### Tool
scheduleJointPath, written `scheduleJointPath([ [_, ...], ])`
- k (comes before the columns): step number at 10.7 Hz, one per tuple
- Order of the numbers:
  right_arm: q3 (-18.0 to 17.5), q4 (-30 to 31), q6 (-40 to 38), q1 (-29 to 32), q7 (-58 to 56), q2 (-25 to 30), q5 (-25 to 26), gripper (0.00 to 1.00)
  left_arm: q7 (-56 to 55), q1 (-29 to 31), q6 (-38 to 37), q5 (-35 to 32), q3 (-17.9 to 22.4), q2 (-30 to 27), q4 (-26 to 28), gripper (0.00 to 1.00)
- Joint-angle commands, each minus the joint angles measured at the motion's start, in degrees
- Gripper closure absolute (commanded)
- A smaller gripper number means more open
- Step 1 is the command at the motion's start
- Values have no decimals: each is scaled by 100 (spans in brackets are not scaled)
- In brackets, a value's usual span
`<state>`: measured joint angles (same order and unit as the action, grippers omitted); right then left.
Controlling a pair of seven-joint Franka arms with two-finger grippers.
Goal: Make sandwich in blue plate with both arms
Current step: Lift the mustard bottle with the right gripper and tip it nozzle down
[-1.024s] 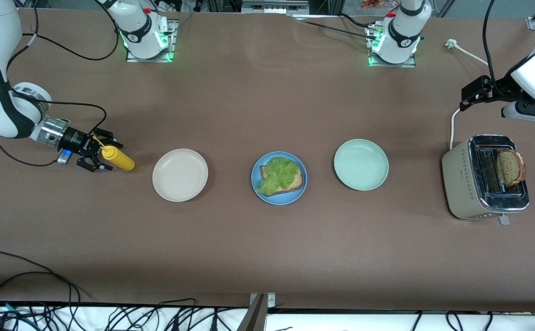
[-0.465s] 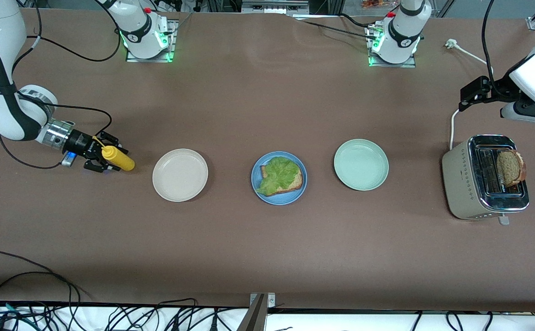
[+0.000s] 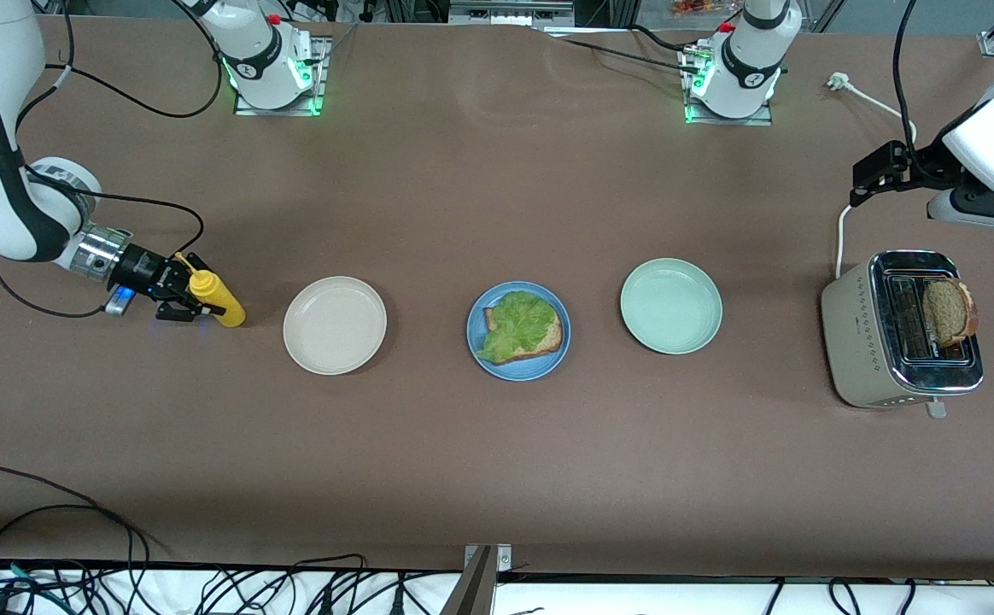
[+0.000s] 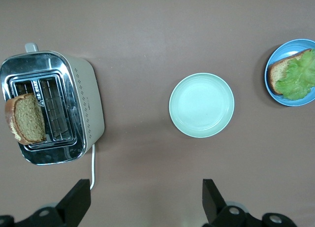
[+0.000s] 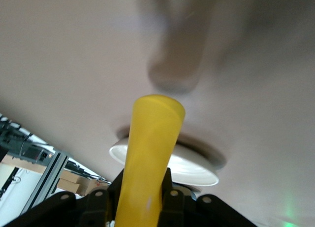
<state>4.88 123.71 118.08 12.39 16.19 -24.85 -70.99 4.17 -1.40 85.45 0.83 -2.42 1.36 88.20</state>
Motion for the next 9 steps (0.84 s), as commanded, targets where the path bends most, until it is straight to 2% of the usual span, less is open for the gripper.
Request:
scheduleJointPath([
  [1, -276, 109, 347, -201, 1012, 822, 539, 100, 49, 0, -37, 84, -4, 40, -92, 0],
  [5, -1162, 92, 944, -237, 3007, 1438, 1971, 100, 49, 0, -37, 85, 4, 40, -92, 0],
  [8, -1866, 65, 1207, -315, 4808, 1659, 2947, 100, 40, 0, -37, 85, -4, 40, -92, 0],
  [9, -2138, 57, 1427, -385, 5580, 1659, 3525, 100, 40, -9, -37, 93, -13, 75, -92, 0],
])
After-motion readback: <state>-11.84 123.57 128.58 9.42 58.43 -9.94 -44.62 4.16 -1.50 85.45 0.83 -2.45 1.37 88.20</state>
